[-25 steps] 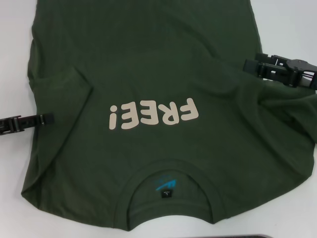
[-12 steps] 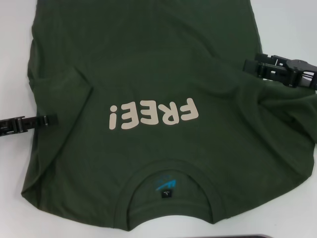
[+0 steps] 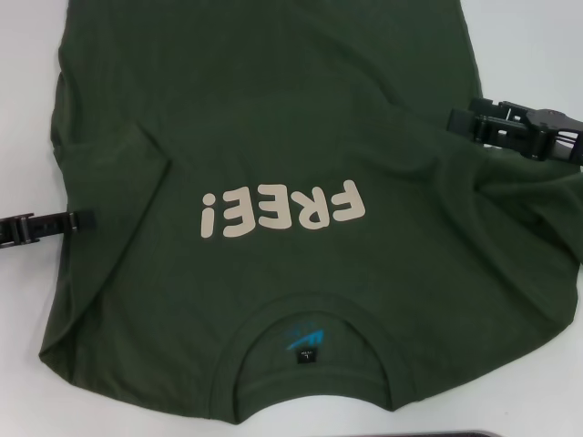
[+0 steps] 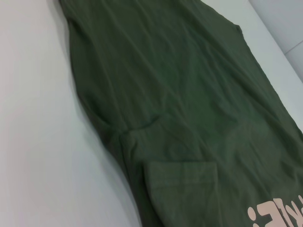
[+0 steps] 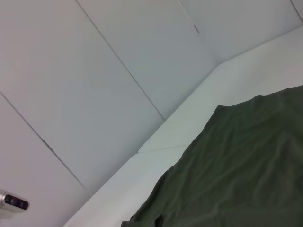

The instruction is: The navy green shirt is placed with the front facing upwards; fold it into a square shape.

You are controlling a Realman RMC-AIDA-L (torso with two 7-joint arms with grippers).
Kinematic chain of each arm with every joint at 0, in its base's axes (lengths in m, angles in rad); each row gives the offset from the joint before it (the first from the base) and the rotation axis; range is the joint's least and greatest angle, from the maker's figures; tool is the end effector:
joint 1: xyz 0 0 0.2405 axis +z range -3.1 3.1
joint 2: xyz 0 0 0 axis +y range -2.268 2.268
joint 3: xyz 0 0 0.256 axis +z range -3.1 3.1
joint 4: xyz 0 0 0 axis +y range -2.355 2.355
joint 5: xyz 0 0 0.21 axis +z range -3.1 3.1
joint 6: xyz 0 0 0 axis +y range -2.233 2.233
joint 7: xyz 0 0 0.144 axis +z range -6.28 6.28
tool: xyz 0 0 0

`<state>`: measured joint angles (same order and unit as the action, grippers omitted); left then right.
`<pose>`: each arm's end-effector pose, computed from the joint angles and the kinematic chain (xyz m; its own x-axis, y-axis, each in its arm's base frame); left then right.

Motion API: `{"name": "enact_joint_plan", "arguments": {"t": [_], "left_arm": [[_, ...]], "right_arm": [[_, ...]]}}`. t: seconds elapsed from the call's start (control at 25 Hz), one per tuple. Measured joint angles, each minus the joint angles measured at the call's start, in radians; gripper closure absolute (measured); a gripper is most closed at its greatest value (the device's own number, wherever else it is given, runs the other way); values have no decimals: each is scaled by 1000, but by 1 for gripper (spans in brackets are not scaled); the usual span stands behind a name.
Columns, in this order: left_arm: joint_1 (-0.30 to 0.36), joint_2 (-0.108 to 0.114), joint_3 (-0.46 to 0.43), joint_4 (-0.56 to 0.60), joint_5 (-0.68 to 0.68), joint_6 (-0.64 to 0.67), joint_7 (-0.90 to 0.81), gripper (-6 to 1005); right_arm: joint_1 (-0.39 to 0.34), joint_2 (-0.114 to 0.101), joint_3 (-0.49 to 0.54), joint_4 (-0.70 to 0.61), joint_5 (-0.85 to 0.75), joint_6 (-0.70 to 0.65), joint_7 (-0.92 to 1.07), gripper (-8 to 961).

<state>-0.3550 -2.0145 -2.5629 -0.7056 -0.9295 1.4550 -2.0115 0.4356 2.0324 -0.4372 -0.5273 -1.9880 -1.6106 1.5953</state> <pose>-0.3633 0.2848 0.0380 0.2728 0.8419 0.4656 0.9601 -0.2691 -0.0758 0.3119 0.3011 0.0274 0.4305 -0.5797 -0.6918 -0.7897 -0.6131 0.0224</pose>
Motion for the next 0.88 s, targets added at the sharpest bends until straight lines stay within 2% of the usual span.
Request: {"name": "enact_joint_plan", "arguments": {"t": [0.88], "left_arm": [[-23,-5,4,2,39,15,-13,429]], "right_arm": [[-2,0,9,1,0,-1,0,41]]}}
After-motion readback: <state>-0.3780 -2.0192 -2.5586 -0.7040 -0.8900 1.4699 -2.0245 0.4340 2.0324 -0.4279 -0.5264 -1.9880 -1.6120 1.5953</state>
